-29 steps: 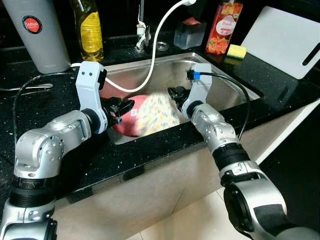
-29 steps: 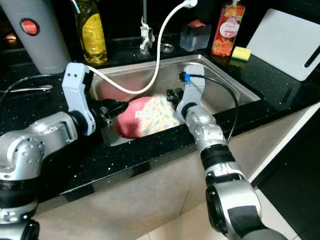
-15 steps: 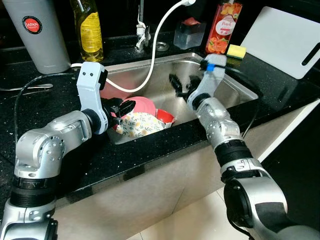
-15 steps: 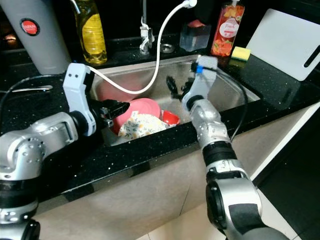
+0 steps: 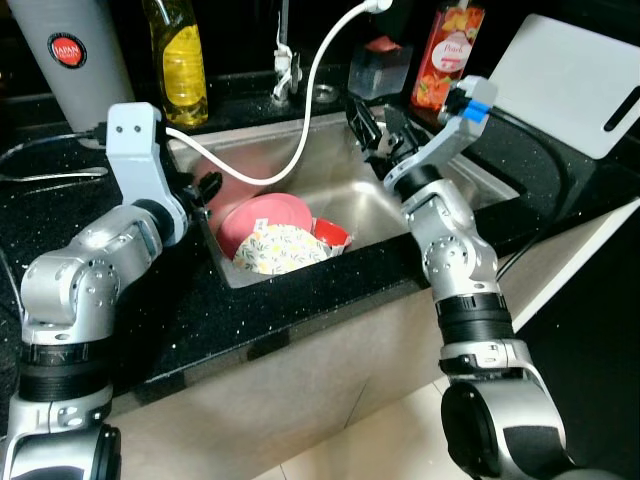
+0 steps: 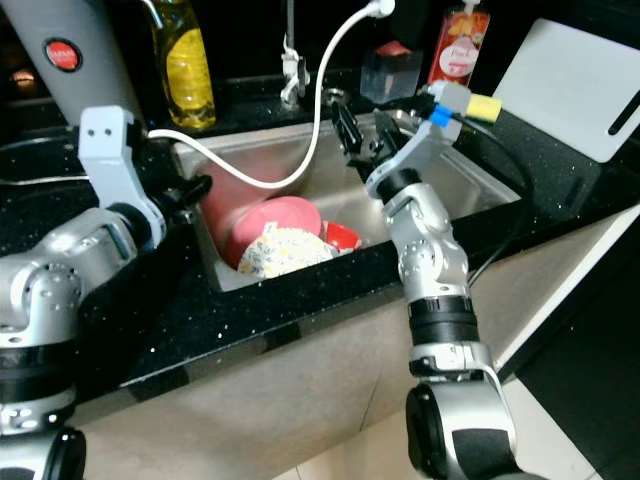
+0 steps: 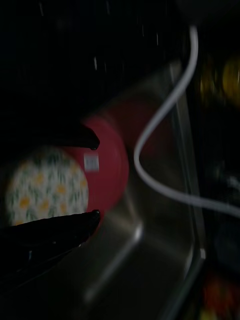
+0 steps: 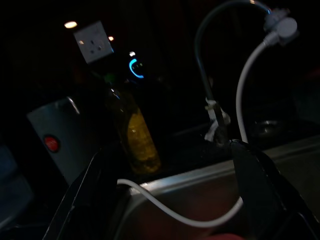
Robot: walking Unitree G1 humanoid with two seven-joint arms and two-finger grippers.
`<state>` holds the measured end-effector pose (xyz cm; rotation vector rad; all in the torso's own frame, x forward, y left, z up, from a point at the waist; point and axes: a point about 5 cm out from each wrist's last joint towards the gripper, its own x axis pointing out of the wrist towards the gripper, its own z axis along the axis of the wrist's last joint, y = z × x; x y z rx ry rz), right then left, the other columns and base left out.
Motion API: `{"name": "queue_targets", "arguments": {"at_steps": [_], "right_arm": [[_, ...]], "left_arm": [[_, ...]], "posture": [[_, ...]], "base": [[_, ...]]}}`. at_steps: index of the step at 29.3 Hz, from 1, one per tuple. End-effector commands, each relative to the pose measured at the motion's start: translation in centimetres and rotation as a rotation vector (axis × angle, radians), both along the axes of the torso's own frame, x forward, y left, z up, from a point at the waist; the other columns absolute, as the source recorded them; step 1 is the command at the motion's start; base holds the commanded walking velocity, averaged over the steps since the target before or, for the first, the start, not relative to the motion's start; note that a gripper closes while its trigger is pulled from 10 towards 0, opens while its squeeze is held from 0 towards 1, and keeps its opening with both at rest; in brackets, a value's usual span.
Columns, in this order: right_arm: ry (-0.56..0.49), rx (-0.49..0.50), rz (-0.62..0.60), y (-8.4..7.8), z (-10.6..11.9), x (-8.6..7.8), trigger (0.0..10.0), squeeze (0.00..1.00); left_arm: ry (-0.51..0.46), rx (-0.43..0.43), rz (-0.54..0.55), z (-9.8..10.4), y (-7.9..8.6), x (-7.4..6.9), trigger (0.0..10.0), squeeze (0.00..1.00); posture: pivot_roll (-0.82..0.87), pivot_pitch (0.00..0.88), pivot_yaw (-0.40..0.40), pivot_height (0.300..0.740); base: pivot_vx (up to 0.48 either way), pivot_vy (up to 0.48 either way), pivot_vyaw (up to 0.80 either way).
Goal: Kitchen organization
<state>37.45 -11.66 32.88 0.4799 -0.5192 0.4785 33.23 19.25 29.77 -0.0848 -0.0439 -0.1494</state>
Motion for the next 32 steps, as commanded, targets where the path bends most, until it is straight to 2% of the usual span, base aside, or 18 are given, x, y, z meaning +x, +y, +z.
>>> {"name": "queue_targets", "arguments": {"at_steps": [1,2,3,8,17,19,20,21,22,26,29,30,32], "right_arm": [[0.012,0.038,0.011,-0.5,-0.3,-0.3,10.0,0.0],[0.011,0.048,0.02,-0.5,-0.2,-0.5,10.0,0.0],[0.008,0.063,0.035,-0.6,0.0,-0.7,10.0,0.0],[0.005,0.066,0.051,-0.5,0.0,-0.9,10.0,0.0],[0.02,0.064,0.055,-0.6,-0.3,-1.0,10.0,0.0],[0.028,0.064,0.057,-0.6,-0.4,-1.0,10.0,0.0],[0.028,0.064,0.057,-0.6,-0.4,-1.0,10.0,0.0],[0.034,0.063,0.06,-0.6,-0.4,-1.0,10.0,0.0],[0.034,0.063,0.06,-0.6,-0.4,-1.0,10.0,0.0],[0.037,0.062,0.064,-0.6,-0.5,-1.0,10.0,0.0],[0.038,0.062,0.065,-0.6,-0.5,-1.0,10.0,0.0],[0.036,0.06,0.065,-0.5,-0.4,-1.0,10.0,0.0],[0.035,0.059,0.066,-0.5,-0.4,-1.1,10.0,0.0]], "left_arm": [[0.0,0.066,0.1,0.2,0.9,0.3,10.0,0.0],[0.005,0.091,0.147,0.3,1.3,0.4,10.0,0.0],[0.024,0.135,0.253,0.3,2.2,0.5,10.0,0.0],[0.068,0.155,0.529,-0.4,5.6,0.7,10.0,0.0],[0.098,0.166,0.794,-1.7,9.1,-0.3,10.0,0.0],[0.102,0.124,0.915,-2.1,10.4,-0.9,10.0,0.0],[0.102,0.124,0.915,-2.1,10.4,-0.9,10.0,0.0],[0.107,0.069,1.015,-2.4,11.4,-1.5,10.0,0.0],[0.107,0.069,1.015,-2.4,11.4,-1.5,10.0,0.0],[0.118,-0.016,1.132,-2.9,12.9,-2.3,10.0,0.0],[0.117,-0.022,1.144,-2.9,13.1,-2.4,10.0,0.0],[0.159,-0.076,1.17,-3.4,13.4,-2.5,10.0,0.0],[0.174,-0.101,1.176,-3.7,13.4,-2.6,10.0,0.0]], "posture": [[-0.08,0.142,-0.038,0.74],[-0.08,0.142,-0.038,0.74],[-0.08,0.142,-0.038,0.74],[-0.08,0.142,-0.034,0.74],[-0.08,0.143,-0.033,0.74],[-0.08,0.144,-0.033,0.74],[-0.08,0.144,-0.033,0.74],[-0.08,0.144,-0.033,0.74],[-0.08,0.144,-0.033,0.74],[-0.08,0.144,-0.033,0.74],[-0.08,0.144,-0.033,0.74],[-0.08,0.141,-0.032,0.74],[-0.08,0.141,-0.03,0.74]], "base": [[0.0,0.0,0.0],[0.0,0.0,0.0],[0.0,0.0,0.0],[0.0,0.0,0.0],[0.0,0.0,0.0],[0.0,0.0,0.0],[0.0,0.0,0.0],[0.0,0.0,0.0],[0.0,0.0,0.0],[0.0,0.0,0.0],[0.0,0.0,0.0],[0.0,0.0,0.0],[0.0,0.0,0.0]]}}
